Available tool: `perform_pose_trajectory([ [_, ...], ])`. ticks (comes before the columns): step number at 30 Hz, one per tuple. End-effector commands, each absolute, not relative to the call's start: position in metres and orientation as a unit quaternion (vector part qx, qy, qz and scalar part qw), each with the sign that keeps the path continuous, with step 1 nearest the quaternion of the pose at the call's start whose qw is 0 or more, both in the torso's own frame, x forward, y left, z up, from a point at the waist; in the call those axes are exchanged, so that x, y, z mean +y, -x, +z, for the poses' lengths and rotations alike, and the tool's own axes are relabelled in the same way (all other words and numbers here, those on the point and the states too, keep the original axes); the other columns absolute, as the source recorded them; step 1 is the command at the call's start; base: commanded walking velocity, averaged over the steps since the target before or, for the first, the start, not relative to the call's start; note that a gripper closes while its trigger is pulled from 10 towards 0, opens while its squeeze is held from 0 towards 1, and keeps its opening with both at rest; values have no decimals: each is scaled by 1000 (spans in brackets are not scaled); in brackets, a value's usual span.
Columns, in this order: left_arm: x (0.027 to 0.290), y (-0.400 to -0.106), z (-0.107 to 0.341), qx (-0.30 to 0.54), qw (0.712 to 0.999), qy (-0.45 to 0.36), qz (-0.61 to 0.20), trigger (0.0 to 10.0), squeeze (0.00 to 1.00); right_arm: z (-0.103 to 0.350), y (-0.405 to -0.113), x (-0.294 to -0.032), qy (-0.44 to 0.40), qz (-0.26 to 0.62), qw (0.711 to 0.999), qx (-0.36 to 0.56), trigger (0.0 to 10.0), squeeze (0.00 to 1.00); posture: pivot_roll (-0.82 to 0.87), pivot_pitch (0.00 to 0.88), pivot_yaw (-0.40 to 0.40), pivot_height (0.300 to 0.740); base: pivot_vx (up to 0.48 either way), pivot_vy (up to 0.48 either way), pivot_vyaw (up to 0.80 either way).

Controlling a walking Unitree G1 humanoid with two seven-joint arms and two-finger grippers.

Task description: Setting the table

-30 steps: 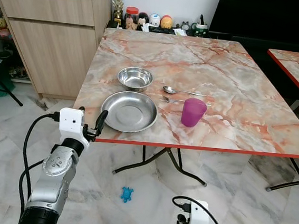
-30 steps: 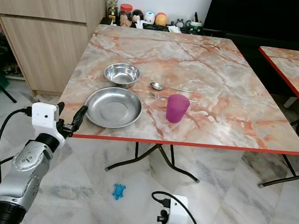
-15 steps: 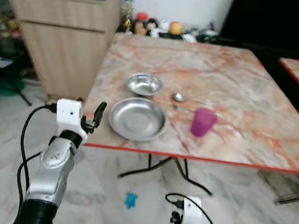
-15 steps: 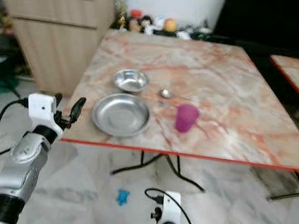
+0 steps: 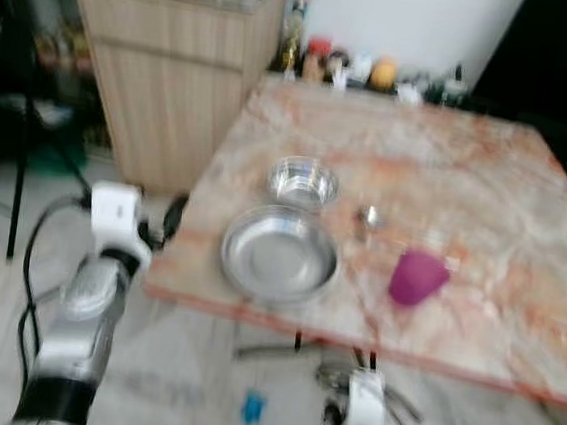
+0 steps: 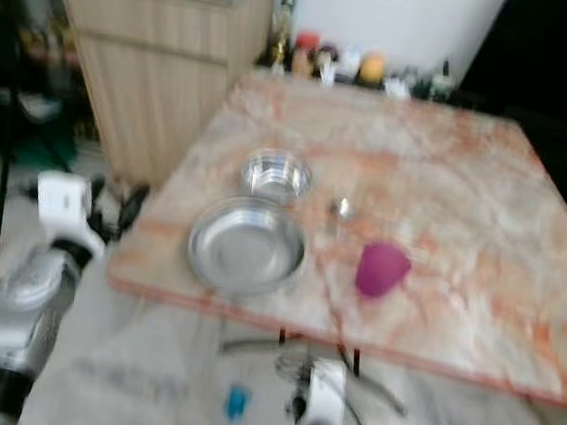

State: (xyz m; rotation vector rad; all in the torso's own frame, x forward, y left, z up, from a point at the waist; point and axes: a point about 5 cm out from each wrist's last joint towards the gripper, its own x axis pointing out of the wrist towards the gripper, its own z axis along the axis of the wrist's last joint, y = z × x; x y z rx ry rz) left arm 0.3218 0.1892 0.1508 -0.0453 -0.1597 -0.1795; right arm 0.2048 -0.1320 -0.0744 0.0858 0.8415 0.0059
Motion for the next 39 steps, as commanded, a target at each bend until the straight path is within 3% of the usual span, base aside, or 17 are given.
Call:
perform_pose_trajectory([
  [1, 178, -322, 146, -49, 989, 52, -132, 10000, 0, -85, -184, -145, -36, -12, 901, 432, 10000, 0, 161, 0, -49, 740, 0, 0, 0],
  [7, 170, -329, 150, -29, 982, 120, -145, 10000, 0, -92, -167, -154, -35, -19, 893, 448, 10000, 0, 161, 0, -48, 740, 0, 0, 0],
  [13, 174, -346, 137, 37, 984, 140, -105, 10000, 0, -95, -159, -166, -34, -27, 889, 456, 10000, 0, 155, 0, -43, 740, 0, 0, 0],
  [14, 174, -347, 137, 41, 982, 148, -106, 10000, 467, -95, -159, -167, -34, -28, 889, 456, 10000, 0, 153, 0, -45, 740, 0, 0, 0],
  [15, 173, -349, 135, 51, 980, 161, -109, 10000, 1000, -95, -158, -168, -34, -29, 889, 456, 10000, 0, 153, 0, -45, 740, 0, 0, 0],
  [21, 163, -359, 137, 85, 970, 163, -158, 10000, 1000, -95, -159, -165, -36, -30, 888, 457, 10000, 0, 150, 0, -43, 740, 0, 0, 0],
  [22, 162, -363, 137, 91, 970, 164, -156, 10000, 0, -95, -159, -164, -36, -29, 888, 457, 10000, 0, 148, 0, -44, 740, 0, 0, 0],
  [32, 155, -377, 138, 88, 984, 105, -113, 10000, 0, -95, -162, -150, -38, -24, 888, 457, 10000, 0, 135, 0, -40, 740, 0, 0, 0],
  [39, 176, -373, 148, -18, 996, 63, -55, 10000, 0, -93, -164, -148, -39, -28, 894, 446, 10000, 0, 120, 0, -32, 740, 0, 0, 0],
])
